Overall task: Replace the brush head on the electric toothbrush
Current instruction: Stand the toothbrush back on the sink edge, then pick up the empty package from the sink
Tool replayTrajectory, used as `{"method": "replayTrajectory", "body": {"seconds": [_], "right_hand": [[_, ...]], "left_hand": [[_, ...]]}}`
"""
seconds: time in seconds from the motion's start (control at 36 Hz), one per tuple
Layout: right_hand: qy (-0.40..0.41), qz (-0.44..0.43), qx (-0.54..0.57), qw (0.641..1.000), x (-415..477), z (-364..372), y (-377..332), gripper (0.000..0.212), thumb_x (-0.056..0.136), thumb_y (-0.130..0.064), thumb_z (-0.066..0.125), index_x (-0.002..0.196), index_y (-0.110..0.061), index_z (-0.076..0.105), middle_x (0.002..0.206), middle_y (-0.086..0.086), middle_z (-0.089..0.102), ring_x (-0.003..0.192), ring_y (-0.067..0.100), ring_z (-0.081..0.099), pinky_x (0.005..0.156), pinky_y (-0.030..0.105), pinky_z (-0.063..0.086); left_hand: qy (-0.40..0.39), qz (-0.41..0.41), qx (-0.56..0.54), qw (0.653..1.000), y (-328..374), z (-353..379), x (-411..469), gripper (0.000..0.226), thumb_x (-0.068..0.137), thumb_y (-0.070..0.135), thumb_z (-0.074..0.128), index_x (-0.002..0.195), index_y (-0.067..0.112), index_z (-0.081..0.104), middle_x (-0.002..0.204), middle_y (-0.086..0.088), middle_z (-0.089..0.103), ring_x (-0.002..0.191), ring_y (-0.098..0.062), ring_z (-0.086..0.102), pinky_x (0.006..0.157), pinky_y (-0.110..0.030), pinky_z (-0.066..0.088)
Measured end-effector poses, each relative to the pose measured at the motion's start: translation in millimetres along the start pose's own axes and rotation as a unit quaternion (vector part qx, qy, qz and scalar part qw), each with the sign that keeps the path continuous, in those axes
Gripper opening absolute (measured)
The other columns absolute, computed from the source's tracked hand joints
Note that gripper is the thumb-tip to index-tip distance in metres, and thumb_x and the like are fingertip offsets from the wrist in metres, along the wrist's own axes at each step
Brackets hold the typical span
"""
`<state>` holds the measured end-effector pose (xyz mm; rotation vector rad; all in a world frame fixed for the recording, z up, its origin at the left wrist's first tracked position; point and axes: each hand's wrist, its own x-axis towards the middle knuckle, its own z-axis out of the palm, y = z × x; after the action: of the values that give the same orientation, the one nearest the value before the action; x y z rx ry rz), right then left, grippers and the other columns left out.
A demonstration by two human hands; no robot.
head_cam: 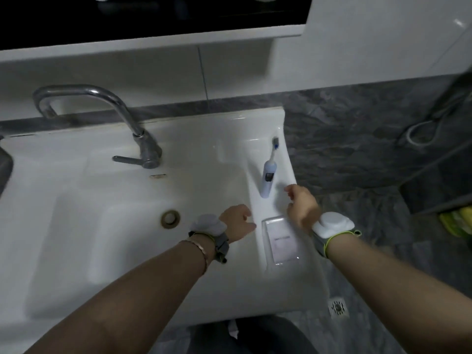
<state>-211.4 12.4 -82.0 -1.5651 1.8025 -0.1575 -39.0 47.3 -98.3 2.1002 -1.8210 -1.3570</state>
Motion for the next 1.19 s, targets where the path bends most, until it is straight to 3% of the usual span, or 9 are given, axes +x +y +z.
{"method": "replayTrajectory", "body": {"seconds": [0.14, 0.31, 0.44, 0.56, 0.67, 0.75, 0.89, 1.0, 1.19], "right_hand": [[0.021, 0.014, 0.002, 1.000, -4.8, -7.0, 21.4, 0.042, 0.085, 0.005, 0.040, 0.124, -0.004, 0.054, 0.128, 0.018, 0.051, 0.115, 0.028, 0.053, 0.090, 0.017, 0.035], [0.015, 0.014, 0.006, 1.000, -11.2, -14.1, 33.3, 0.039, 0.087, 0.005, 0.039, 0.120, -0.003, 0.058, 0.129, 0.017, 0.051, 0.118, 0.026, 0.053, 0.096, 0.019, 0.035], [-0.008, 0.001, -0.005, 1.000, -16.1, -7.3, 30.5, 0.039, 0.085, 0.008, 0.039, 0.118, -0.001, 0.059, 0.130, 0.017, 0.050, 0.120, 0.027, 0.051, 0.098, 0.022, 0.036], [-0.037, -0.012, -0.026, 0.999, -22.2, 0.2, 16.3, 0.040, 0.085, 0.006, 0.038, 0.117, -0.004, 0.060, 0.131, 0.015, 0.050, 0.121, 0.026, 0.051, 0.094, 0.017, 0.034], [-0.061, -0.032, -0.069, 0.995, -31.3, 4.9, -4.6, 0.034, 0.085, -0.004, 0.042, 0.108, -0.014, 0.065, 0.121, 0.008, 0.061, 0.115, 0.023, 0.056, 0.092, 0.020, 0.038], [-0.078, -0.045, -0.098, 0.991, -35.5, 9.7, -36.2, 0.028, 0.085, -0.019, 0.040, 0.093, -0.032, 0.064, 0.109, -0.001, 0.066, 0.110, 0.023, 0.060, 0.097, 0.027, 0.043], [-0.094, -0.121, -0.174, 0.973, -51.1, 10.3, -150.5, 0.035, 0.093, -0.007, 0.039, 0.120, -0.004, 0.061, 0.130, 0.015, 0.059, 0.121, 0.030, 0.054, 0.106, 0.032, 0.039], [-0.054, -0.143, -0.206, 0.967, -55.2, -1.2, -221.5, 0.037, 0.086, -0.003, 0.040, 0.114, -0.003, 0.064, 0.125, 0.015, 0.063, 0.115, 0.032, 0.058, 0.098, 0.036, 0.049], [0.060, -0.188, -0.218, 0.956, -67.0, -45.0, -340.6, 0.030, 0.086, -0.009, 0.047, 0.107, -0.005, 0.068, 0.115, 0.015, 0.068, 0.106, 0.033, 0.063, 0.092, 0.038, 0.053]], "left_hand": [[-0.048, 0.074, 0.129, 0.988, 26.6, 33.4, 17.4, 0.085, 0.073, 0.052, 0.068, 0.142, 0.016, 0.033, 0.150, -0.006, 0.033, 0.138, -0.026, 0.030, 0.112, -0.035, 0.029], [-0.064, 0.081, 0.205, 0.973, 45.4, 51.6, 24.9, 0.081, 0.071, 0.051, 0.069, 0.136, 0.013, 0.037, 0.143, -0.008, 0.039, 0.132, -0.030, 0.034, 0.107, -0.038, 0.033], [-0.101, 0.053, 0.195, 0.974, 41.4, 56.8, 20.6, 0.081, 0.069, 0.044, 0.074, 0.132, 0.007, 0.040, 0.136, -0.013, 0.042, 0.128, -0.032, 0.040, 0.105, -0.040, 0.040], [-0.108, 0.019, 0.171, 0.979, 26.5, 59.7, 12.1, 0.091, 0.078, 0.040, 0.069, 0.149, 0.011, 0.020, 0.157, -0.017, 0.017, 0.146, -0.031, 0.014, 0.120, -0.038, 0.020], [-0.086, -0.022, 0.089, 0.992, 4.0, 39.9, -1.3, 0.082, 0.085, 0.042, 0.060, 0.149, 0.011, 0.019, 0.154, -0.016, 0.027, 0.140, -0.031, 0.029, 0.116, -0.035, 0.026], [-0.058, -0.036, 0.046, 0.997, -13.5, 5.5, -19.3, 0.066, 0.093, 0.039, 0.049, 0.144, 0.004, 0.029, 0.151, -0.014, 0.034, 0.137, -0.029, 0.035, 0.110, -0.031, 0.027], [0.038, -0.025, 0.013, 0.999, -50.5, -96.4, -53.1, 0.024, 0.093, 0.031, 0.046, 0.092, 0.009, 0.056, 0.094, -0.011, 0.056, 0.095, -0.029, 0.057, 0.074, -0.029, 0.037], [0.163, -0.049, -0.006, 0.985, -56.7, -171.0, -82.0, 0.041, 0.095, 0.032, 0.045, 0.117, 0.000, 0.057, 0.118, -0.021, 0.061, 0.109, -0.033, 0.058, 0.088, -0.035, 0.044], [0.301, 0.033, -0.162, 0.939, -45.5, -317.9, -131.1, 0.034, 0.094, 0.024, 0.045, 0.108, -0.004, 0.059, 0.093, -0.019, 0.055, 0.096, -0.036, 0.060, 0.067, -0.027, 0.035]]}}
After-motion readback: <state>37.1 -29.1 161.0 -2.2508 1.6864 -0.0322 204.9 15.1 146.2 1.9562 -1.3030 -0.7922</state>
